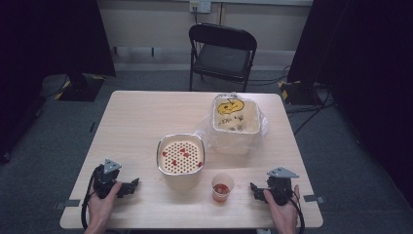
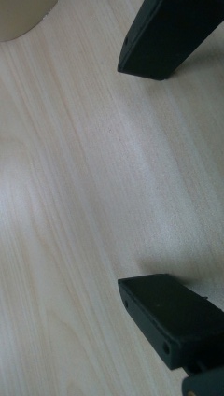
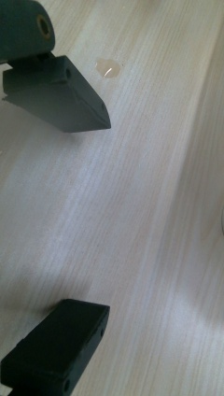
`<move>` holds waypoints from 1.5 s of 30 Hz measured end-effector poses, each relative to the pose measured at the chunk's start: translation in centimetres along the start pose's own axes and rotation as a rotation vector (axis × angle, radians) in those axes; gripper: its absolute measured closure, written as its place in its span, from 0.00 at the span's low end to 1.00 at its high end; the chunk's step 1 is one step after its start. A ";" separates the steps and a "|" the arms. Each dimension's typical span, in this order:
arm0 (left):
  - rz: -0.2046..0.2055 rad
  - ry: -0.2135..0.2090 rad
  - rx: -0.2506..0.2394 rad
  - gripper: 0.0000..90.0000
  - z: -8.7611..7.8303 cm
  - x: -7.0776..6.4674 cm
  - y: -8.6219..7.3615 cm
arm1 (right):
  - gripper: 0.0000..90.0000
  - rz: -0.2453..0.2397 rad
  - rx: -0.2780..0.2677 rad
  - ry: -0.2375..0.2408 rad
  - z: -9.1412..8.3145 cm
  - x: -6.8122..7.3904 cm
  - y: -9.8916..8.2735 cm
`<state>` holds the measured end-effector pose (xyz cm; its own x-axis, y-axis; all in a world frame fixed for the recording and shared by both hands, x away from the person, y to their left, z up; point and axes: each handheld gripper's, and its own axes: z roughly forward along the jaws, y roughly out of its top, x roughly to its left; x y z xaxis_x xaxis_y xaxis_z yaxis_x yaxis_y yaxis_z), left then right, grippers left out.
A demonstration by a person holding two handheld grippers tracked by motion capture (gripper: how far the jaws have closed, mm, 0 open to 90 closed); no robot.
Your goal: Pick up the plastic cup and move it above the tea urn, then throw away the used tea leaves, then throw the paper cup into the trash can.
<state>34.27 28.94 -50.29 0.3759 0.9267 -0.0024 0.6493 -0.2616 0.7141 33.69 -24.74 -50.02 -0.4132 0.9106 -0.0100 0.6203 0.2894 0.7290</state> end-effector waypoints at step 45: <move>-0.005 -0.001 -0.001 0.00 0.0 0.0 0.0 | 0.28 -0.067 -0.026 0.198 -3.7 5.8 1.0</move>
<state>34.26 28.91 -50.31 0.3733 0.9277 -0.0071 0.6508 -0.2565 0.7146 29.43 -20.29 -46.84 -0.5773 0.8132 0.0740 0.5707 0.3370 0.7489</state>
